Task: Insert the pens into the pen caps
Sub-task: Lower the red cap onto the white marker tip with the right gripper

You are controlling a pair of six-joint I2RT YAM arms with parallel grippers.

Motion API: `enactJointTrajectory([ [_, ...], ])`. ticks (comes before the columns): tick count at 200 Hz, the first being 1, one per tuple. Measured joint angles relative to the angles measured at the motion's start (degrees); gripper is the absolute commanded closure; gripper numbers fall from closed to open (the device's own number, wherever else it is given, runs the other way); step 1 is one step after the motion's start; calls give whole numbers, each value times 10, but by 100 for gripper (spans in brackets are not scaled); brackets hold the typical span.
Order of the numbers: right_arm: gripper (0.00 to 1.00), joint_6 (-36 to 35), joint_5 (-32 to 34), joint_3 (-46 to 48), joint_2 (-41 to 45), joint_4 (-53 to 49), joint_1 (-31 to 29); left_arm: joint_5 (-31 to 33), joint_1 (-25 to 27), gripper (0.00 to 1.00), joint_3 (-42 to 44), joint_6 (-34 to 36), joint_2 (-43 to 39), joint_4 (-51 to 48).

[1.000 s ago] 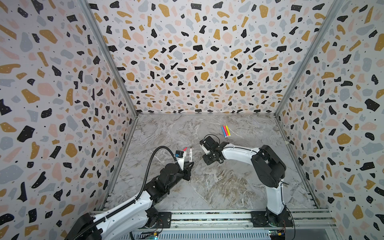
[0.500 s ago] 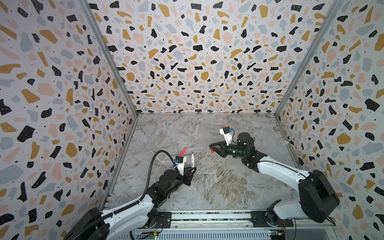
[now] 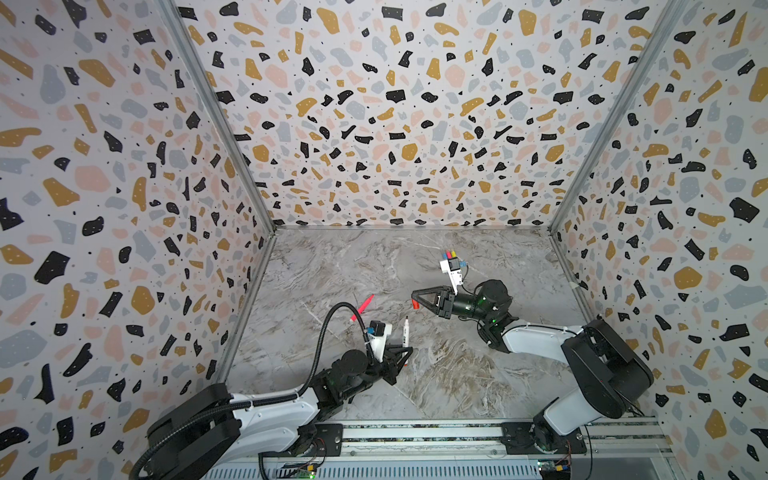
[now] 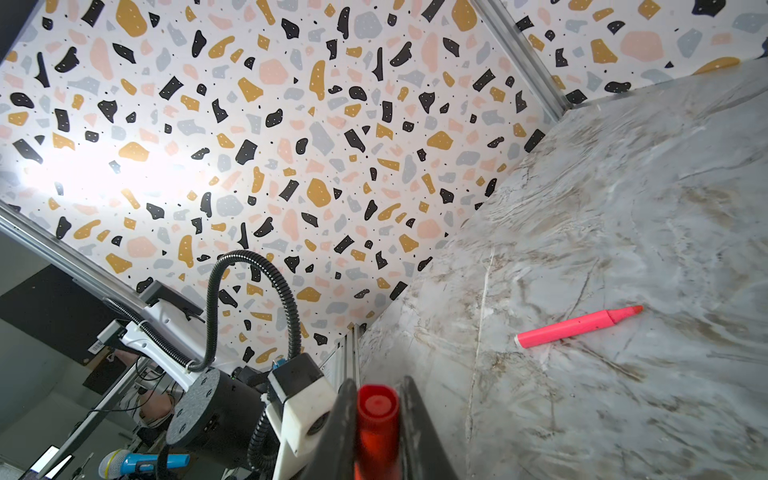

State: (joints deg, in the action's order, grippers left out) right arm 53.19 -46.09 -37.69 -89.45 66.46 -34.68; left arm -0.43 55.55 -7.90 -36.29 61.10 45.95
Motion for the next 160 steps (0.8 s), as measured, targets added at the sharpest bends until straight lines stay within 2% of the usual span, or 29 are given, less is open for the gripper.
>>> enactJointTrajectory([
  [160, 93, 8, -5, -27, -50, 26, -18, 9, 8, 100, -7, 0, 2, 4],
])
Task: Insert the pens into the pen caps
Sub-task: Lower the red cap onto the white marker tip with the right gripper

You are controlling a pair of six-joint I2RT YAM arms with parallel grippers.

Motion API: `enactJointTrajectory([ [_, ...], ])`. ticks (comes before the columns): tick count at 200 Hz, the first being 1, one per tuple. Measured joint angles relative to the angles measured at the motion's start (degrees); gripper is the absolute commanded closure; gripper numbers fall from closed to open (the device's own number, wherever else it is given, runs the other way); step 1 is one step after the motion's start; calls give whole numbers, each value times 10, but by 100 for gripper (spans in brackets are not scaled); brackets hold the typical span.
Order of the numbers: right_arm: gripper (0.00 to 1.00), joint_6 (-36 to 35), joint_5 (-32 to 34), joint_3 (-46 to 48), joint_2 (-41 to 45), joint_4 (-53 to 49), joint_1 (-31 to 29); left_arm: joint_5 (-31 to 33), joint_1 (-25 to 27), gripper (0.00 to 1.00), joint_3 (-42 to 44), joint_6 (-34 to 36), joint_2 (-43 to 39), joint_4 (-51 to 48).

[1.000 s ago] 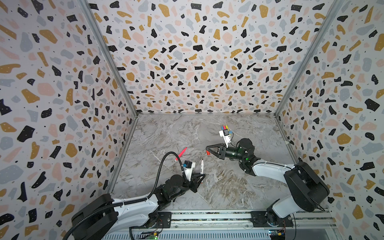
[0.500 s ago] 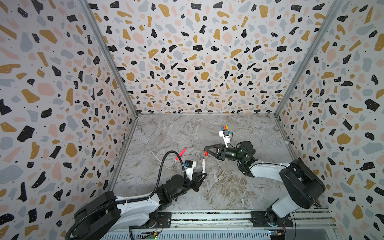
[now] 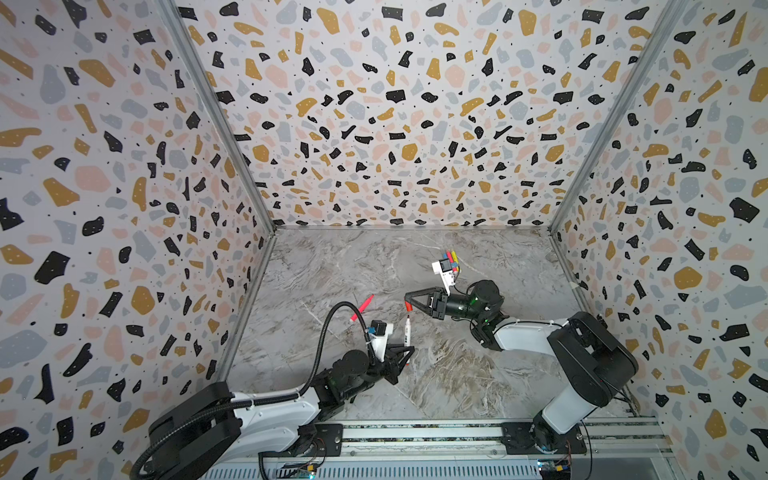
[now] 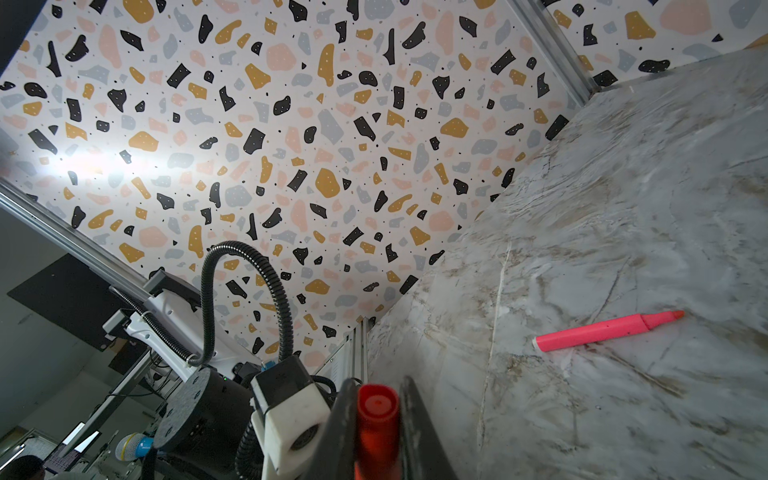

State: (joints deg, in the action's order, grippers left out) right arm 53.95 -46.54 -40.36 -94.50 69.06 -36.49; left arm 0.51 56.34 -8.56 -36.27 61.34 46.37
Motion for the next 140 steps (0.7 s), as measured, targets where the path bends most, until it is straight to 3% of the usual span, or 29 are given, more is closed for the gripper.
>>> enactJointTrajectory([
  [140, 94, 0, -3, -5, -4, 0, -13, 14, 0, 100, -5, 0, -23, -13],
])
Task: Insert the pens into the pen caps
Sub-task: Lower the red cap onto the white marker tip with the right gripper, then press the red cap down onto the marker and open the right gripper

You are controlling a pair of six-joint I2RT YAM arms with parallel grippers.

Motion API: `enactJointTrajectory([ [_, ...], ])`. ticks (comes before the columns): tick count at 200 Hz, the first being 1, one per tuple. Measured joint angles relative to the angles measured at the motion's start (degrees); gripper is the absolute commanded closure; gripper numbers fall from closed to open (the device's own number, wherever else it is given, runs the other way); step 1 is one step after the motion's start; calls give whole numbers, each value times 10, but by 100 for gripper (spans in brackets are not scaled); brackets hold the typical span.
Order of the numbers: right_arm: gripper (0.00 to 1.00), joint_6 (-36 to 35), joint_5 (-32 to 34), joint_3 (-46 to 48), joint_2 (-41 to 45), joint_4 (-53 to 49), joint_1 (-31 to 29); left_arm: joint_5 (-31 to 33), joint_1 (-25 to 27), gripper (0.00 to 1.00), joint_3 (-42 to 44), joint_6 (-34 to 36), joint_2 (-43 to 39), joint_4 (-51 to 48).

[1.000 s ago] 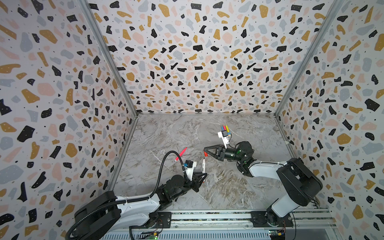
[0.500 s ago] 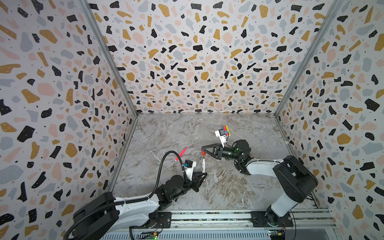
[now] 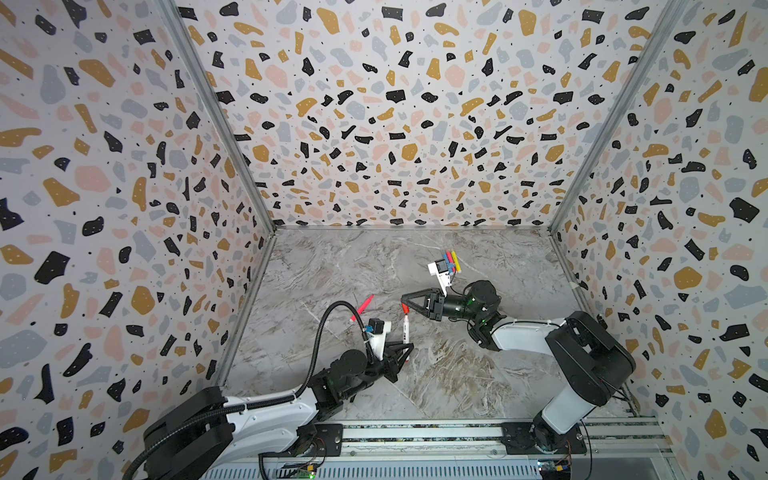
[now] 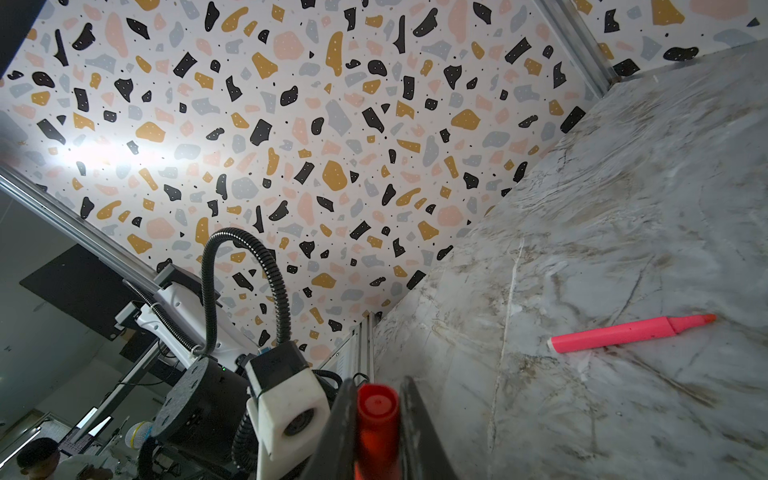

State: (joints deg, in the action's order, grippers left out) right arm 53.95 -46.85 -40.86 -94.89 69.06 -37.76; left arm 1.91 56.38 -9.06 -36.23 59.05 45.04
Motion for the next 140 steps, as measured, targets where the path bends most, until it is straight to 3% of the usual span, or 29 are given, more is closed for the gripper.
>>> enactJointTrajectory([
  [84, 93, 1, 6, 24, 0, 23, -15, 8, 0, 100, -1, 2, -12, -11],
  [140, 87, 14, 68, 79, -2, 132, -46, 1, 7, 100, -1, 7, -12, -15],
])
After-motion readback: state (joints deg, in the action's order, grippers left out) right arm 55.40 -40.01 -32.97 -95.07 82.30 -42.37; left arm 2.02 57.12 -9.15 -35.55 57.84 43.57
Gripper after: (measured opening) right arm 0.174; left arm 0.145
